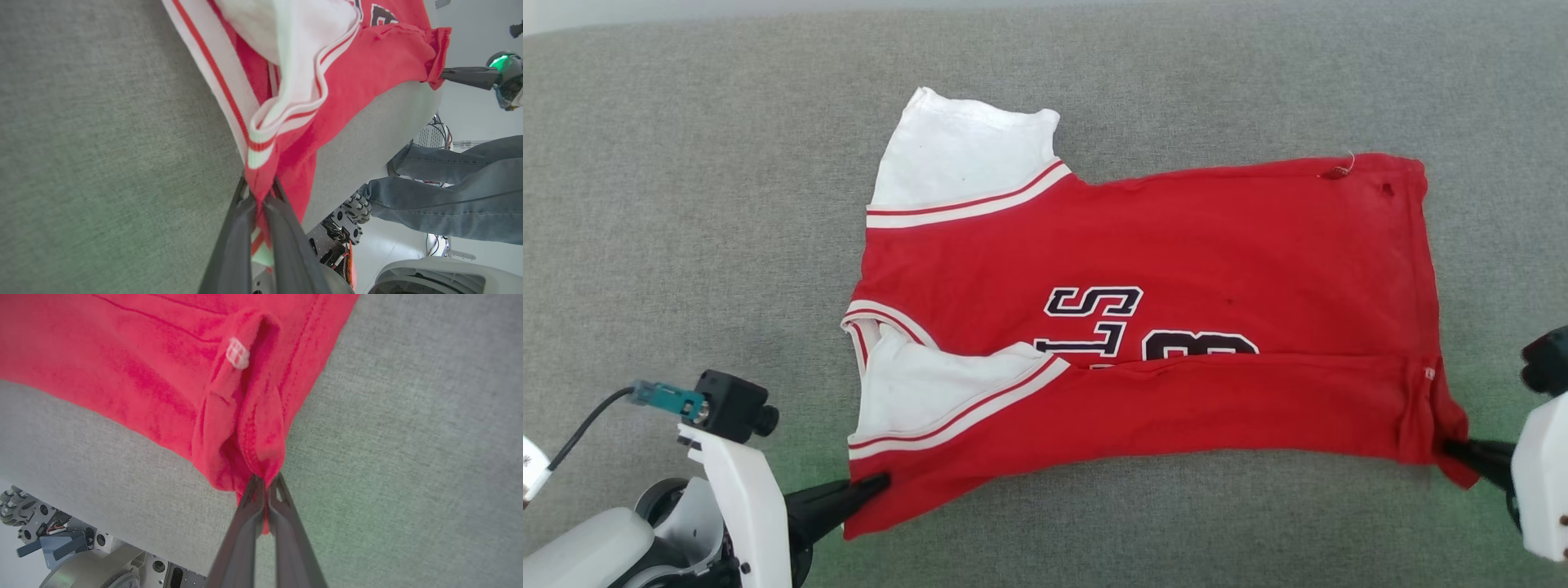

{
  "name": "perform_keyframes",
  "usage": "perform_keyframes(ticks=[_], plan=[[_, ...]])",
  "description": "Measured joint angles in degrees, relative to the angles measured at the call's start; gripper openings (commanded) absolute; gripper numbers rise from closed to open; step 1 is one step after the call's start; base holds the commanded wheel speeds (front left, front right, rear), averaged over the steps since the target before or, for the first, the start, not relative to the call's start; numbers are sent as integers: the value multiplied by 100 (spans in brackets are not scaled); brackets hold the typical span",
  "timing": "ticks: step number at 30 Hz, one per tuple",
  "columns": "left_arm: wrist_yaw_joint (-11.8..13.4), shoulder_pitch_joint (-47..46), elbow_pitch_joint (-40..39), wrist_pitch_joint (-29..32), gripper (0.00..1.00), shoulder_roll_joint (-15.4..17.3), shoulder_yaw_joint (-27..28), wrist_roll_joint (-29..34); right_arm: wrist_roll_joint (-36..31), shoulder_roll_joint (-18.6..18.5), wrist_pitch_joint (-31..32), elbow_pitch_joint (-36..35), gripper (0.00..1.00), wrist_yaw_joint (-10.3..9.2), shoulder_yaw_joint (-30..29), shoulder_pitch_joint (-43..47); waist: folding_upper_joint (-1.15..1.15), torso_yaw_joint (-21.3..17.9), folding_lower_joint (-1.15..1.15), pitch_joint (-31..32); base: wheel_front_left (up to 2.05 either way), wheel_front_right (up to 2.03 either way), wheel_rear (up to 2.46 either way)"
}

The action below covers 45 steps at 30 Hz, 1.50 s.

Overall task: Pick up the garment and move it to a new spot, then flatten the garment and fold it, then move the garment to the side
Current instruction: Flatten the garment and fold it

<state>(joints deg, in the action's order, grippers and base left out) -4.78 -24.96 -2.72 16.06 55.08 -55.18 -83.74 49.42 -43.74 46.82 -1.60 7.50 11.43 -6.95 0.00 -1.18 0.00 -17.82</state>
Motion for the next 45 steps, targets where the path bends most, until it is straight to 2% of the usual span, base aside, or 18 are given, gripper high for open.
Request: perform_keyframes(ticks=[1, 2, 3, 4, 5, 6, 10, 13, 15, 20, 21, 27, 29, 34, 37, 45], plan=[[29, 19, -45, -45, 0, 18, 14, 0, -4, 8, -37, -44, 0, 0, -65, 32, 0, -5, 0, -1, 0, 0, 0], [59, 35, -67, -101, 4, 24, 32, 4, -34, 23, -93, -75, 35, 0, -133, 48, 0, -11, 0, -2, 0, 0, 0], [77, 43, -74, -156, 35, 22, 51, 20, -97, 65, -155, -94, 69, 0, -209, 48, 0, -17, 0, 0, 0, 0, 0], [86, 46, -81, -194, 45, 21, 57, 43, -153, 110, -198, -118, 100, 0, -252, 48, 0, -24, 0, 6, 0, 0, 0], [102, 54, -96, -220, 70, 20, 66, 63, -185, 164, -230, -130, 100, 0, -296, 51, 0, -33, 0, 12, 0, 0, 0], [131, 61, -101, -299, 100, 10, 91, 67, -208, 243, -267, -124, 100, 0, -383, 58, 0, -40, 0, 19, 0, 0, 0], [229, 71, -103, -636, 100, 51, 248, 159, -386, 523, -495, -157, 100, 0, -750, 57, 0, -82, 0, 44, 0, 0, 0], [253, 77, -91, -1046, 100, 120, 430, 330, -573, 788, -842, -291, 100, 0, -987, 30, 0, -128, 0, 61, 0, 0, 0], [372, 46, 34, -1412, 100, 135, 592, 545, -749, 942, -1199, -366, 100, 0, -1056, -40, 0, -175, 0, 59, 0, 0, 0], [660, -245, 547, -2383, 100, -77, 1053, 916, -1340, 1407, -2264, -375, 100, 0, -853, -324, 0, -382, 0, 19, 0, 0, 0], [660, -245, 547, -2383, 100, -77, 1053, 916, -1340, 1407, -2264, -375, 100, 0, -853, -324, 0, -382, 0, 19, 0, 0, 0], [766, -976, 1462, -2783, 100, -365, 1324, 1338, -1828, 2062, -3631, -199, 100, 0, -641, -593, 0, -744, 0, -70, 0, 0, 0], [664, -1524, 1982, -2681, 100, -497, 1335, 1510, -1983, 2264, -4154, -172, 100, 0, -559, -711, 0, -952, 0, -130, 0, 0, 0], [416, -2587, 2915, -2215, 100, -671, 1295, 1741, -2007, 2477, -4503, -138, 100, 0, -405, -824, 0, -1314, 0, -270, 0, 0, 0], [270, -3158, 3475, -1672, 100, -778, 1191, 1780, -2006, 2560, -4645, -140, 100, 0, -379, -919, 0, -1519, 0, -367, 0, 0, 0], [-79, -3998, 4611, 803, 100, -960, 651, 1574, -1935, 2641, -4768, 9, 100, 0, -252, -1006, 0, -1935, 0, -586, 0, 0, 0]])
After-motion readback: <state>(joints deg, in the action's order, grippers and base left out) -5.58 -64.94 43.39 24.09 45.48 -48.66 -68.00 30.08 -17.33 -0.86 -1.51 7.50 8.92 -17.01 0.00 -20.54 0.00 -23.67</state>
